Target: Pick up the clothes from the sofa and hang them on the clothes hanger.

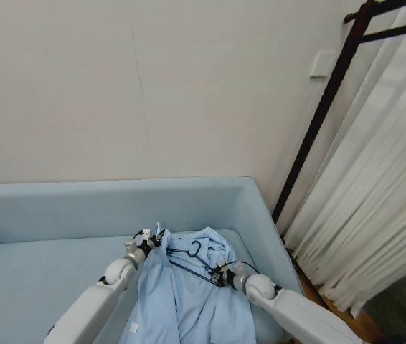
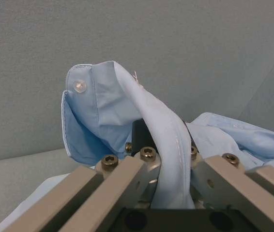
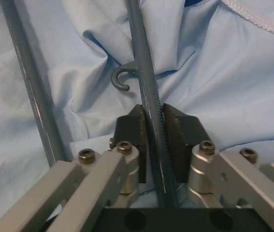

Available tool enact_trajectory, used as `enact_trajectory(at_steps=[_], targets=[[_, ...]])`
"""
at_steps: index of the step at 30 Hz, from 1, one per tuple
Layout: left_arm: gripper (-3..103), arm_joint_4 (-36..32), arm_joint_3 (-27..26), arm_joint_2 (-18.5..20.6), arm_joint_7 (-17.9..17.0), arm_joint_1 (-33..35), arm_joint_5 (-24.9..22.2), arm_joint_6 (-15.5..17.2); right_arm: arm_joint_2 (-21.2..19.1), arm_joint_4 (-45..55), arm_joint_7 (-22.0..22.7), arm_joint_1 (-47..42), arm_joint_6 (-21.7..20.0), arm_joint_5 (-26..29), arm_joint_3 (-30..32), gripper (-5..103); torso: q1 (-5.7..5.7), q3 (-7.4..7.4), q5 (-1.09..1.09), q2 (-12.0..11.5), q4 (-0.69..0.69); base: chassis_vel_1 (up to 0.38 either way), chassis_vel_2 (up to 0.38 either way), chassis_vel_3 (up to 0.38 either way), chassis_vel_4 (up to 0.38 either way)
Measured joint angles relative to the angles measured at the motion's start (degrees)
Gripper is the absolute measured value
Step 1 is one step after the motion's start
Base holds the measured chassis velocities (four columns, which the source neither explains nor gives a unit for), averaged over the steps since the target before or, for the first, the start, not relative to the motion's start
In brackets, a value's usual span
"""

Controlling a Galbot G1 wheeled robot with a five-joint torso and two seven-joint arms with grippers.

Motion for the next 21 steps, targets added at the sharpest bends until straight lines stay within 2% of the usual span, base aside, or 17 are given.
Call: enact_trajectory(at_steps=[1, 4, 10, 15, 21], targets=[[0, -0.1, 0.0, 0.1, 0.0, 0.0, 0.0, 0.0, 0.0, 0.0, 0.0, 0.0, 0.0, -0.1, 0.0, 10, 0.0, 0.0, 0.01, 0.0, 0.0, 0.0, 0.0, 0.0, 0.0], [0, -0.2, 0.0, 0.2, 0.0, 0.0, 0.0, 0.0, -0.1, 0.2, 0.2, -0.1, 0.0, -0.2, 0.0, 8, 0.0, 0.0, 0.01, 0.0, 0.01, 0.0, 0.0, 0.0, 0.0], [0, -0.4, 0.0, 0.2, 0.0, -0.1, 0.0, 0.0, -0.6, 1.4, 0.6, -0.4, 0.7, -1.9, 0.3, 8, 0.0, 0.01, 0.01, 0.0, 0.0, 0.0, 0.0, 0.0, 0.0], [0, -0.6, 0.0, 0.2, 0.0, -0.1, -0.1, 0.0, -2.7, 5.1, 0.7, -0.9, 1.6, -4.0, 1.0, 8, 0.0, 0.0, 0.0, 0.0, 0.0, 0.0, 0.0, 0.0, 0.0], [0, -0.7, 0.2, 0.4, 0.0, 0.0, -0.1, 0.0, -6.0, 7.6, -1.7, 0.5, 4.6, -10.1, 0.3, 8, 0.0, 0.0, 0.0, 0.0, -0.01, 0.0, 0.0, 0.0, 0.0]])
